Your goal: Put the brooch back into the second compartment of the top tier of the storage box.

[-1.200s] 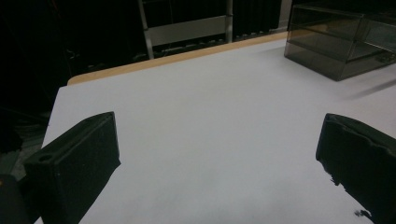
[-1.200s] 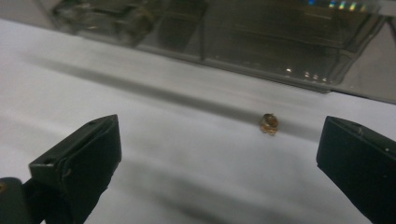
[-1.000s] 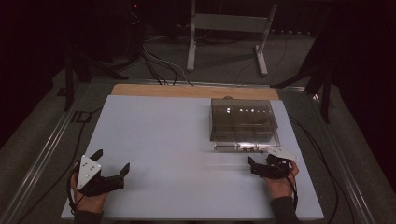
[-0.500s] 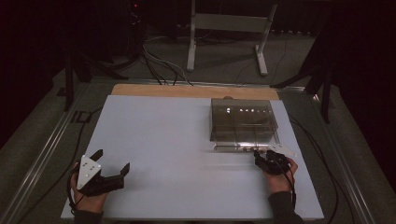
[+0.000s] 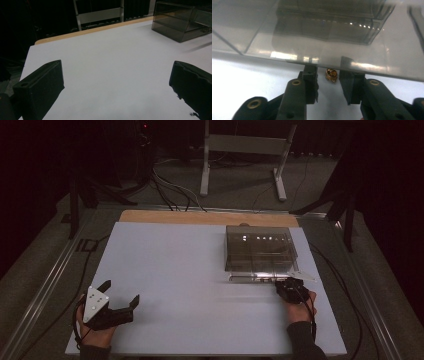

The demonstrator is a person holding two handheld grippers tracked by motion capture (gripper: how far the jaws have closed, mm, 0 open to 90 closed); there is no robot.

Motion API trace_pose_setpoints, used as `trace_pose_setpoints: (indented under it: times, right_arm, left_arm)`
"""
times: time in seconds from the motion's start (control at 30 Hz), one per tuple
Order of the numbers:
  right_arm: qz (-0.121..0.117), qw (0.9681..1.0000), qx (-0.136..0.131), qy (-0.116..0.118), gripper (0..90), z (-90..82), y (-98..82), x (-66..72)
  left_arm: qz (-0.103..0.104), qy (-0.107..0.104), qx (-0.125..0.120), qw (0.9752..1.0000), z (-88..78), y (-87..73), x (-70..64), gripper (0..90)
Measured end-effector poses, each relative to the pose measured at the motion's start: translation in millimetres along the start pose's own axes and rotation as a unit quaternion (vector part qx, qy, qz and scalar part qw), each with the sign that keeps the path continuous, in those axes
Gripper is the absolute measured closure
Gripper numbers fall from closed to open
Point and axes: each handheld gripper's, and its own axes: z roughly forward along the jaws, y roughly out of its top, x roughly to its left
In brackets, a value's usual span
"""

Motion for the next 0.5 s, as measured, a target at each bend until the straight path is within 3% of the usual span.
trace_pose_setpoints:
  times: [0.2,0.5]
  right_arm:
    - [0.011,0.9999,0.001,-0.008,80.4,0.0,0.2,-2.5]
    - [-0.002,1.0000,0.005,-0.007,80.9,-4.1,-1.5,-1.8]
  left_arm:
    - [0.000,0.000,0.000,1.0000,0.3,0.0,-0.4,0.2]
    - [-0.002,0.002,0.000,1.0000,-0.7,-0.3,0.9,0.2]
